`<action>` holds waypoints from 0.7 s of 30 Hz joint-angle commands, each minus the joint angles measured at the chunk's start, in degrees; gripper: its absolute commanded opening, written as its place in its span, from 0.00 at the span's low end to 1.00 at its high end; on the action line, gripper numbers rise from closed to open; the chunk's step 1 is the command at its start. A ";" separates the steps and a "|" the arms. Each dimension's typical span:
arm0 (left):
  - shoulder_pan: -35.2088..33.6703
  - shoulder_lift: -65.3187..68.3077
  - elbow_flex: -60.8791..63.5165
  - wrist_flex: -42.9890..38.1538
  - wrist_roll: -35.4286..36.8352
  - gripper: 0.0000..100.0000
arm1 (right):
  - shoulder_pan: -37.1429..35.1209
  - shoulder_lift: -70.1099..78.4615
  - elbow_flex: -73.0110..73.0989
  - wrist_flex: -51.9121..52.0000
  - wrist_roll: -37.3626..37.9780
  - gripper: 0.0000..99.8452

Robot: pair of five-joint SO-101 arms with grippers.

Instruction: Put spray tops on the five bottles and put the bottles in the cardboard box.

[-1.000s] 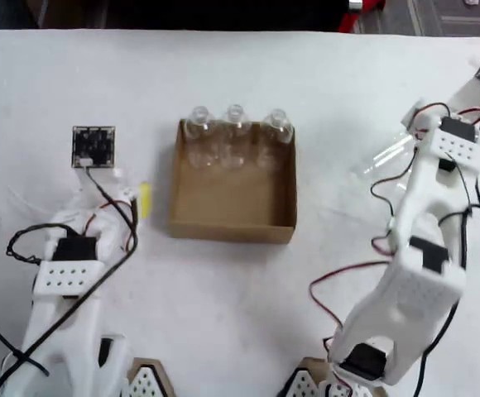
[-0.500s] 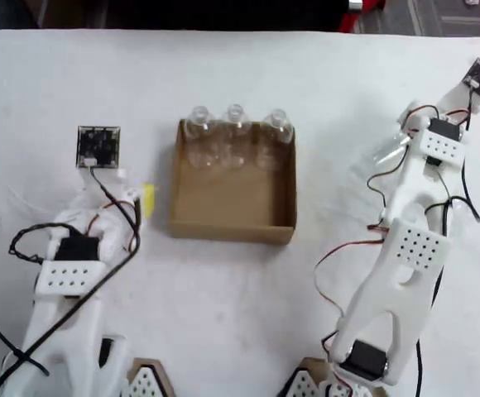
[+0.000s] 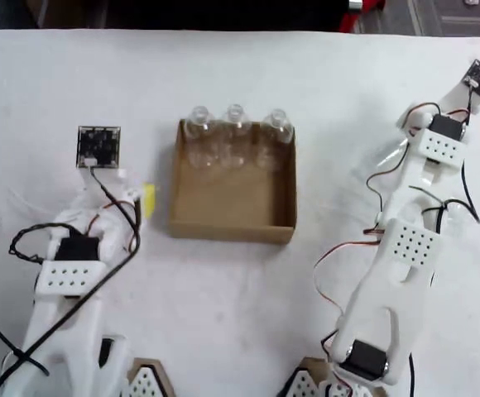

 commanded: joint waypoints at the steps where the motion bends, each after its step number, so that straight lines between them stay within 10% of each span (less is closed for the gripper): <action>1: 0.48 0.04 -0.53 -1.93 -0.70 0.20 | -0.48 -1.80 -2.99 1.27 -0.44 0.02; 21: 0.31 0.04 -0.53 -1.93 -0.70 0.20 | -2.24 -17.19 -19.87 28.44 0.00 0.02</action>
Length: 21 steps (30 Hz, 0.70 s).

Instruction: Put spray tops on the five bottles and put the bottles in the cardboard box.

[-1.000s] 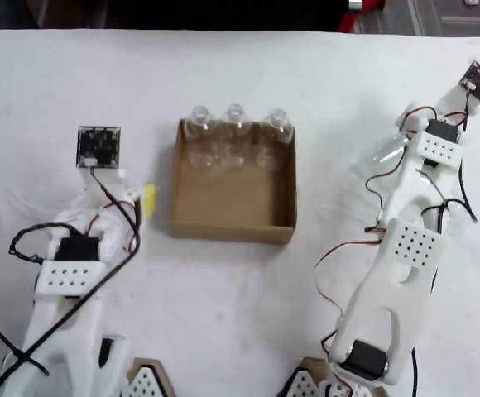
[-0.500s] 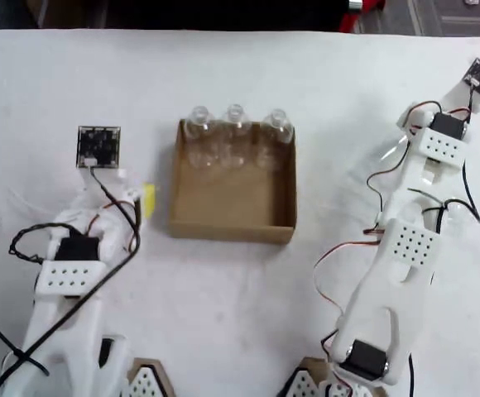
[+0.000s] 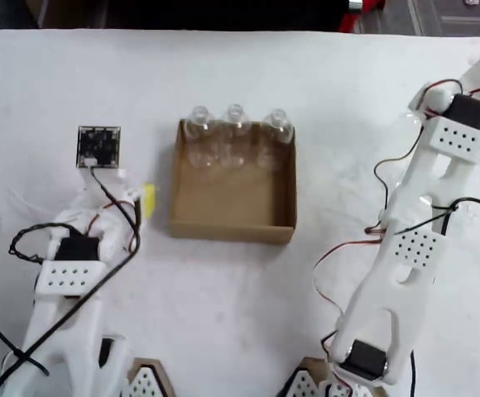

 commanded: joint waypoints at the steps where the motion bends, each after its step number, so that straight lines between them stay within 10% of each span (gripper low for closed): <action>1: 0.22 0.04 -0.53 -1.93 -0.70 0.20 | -2.15 -9.45 -3.43 5.41 0.00 0.02; 21: 0.13 -0.22 -0.53 -1.93 -0.70 0.20 | -5.14 -41.45 -2.90 10.07 4.13 0.02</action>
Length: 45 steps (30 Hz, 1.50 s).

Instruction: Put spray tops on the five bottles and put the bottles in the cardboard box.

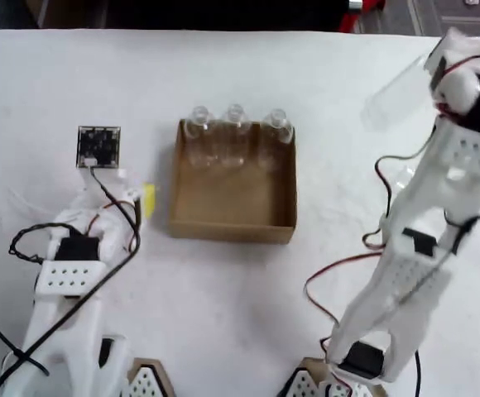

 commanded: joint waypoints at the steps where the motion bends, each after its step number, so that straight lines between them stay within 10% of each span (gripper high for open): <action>1: 0.13 -0.22 -0.53 -1.93 -0.70 0.20 | -2.51 -14.90 -2.29 1.71 3.08 0.02; 20: 0.22 -0.04 -0.44 -1.58 -0.70 0.20 | -36.88 -70.11 64.18 -8.04 8.70 0.02; 34: -3.21 -0.22 -0.44 -3.87 -0.70 0.20 | -49.10 -94.02 136.97 -65.36 19.08 0.02; 45: -3.47 -0.13 -0.44 -4.40 -0.62 0.20 | -50.59 -82.68 156.92 -100.18 26.20 0.02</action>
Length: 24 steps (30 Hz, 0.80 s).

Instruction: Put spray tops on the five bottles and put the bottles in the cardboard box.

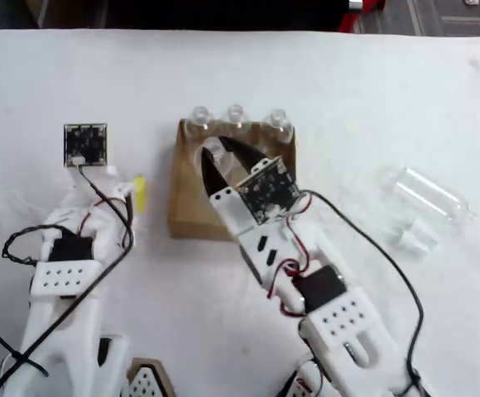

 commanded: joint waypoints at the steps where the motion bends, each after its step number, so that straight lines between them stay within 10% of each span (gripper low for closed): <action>1: -0.57 -0.22 -0.44 -1.58 -0.62 0.20 | -0.31 5.41 0.88 -9.98 0.53 0.02; 24: -0.48 -0.31 -0.53 -1.58 -0.62 0.20 | -2.33 28.97 4.04 -28.62 0.88 0.02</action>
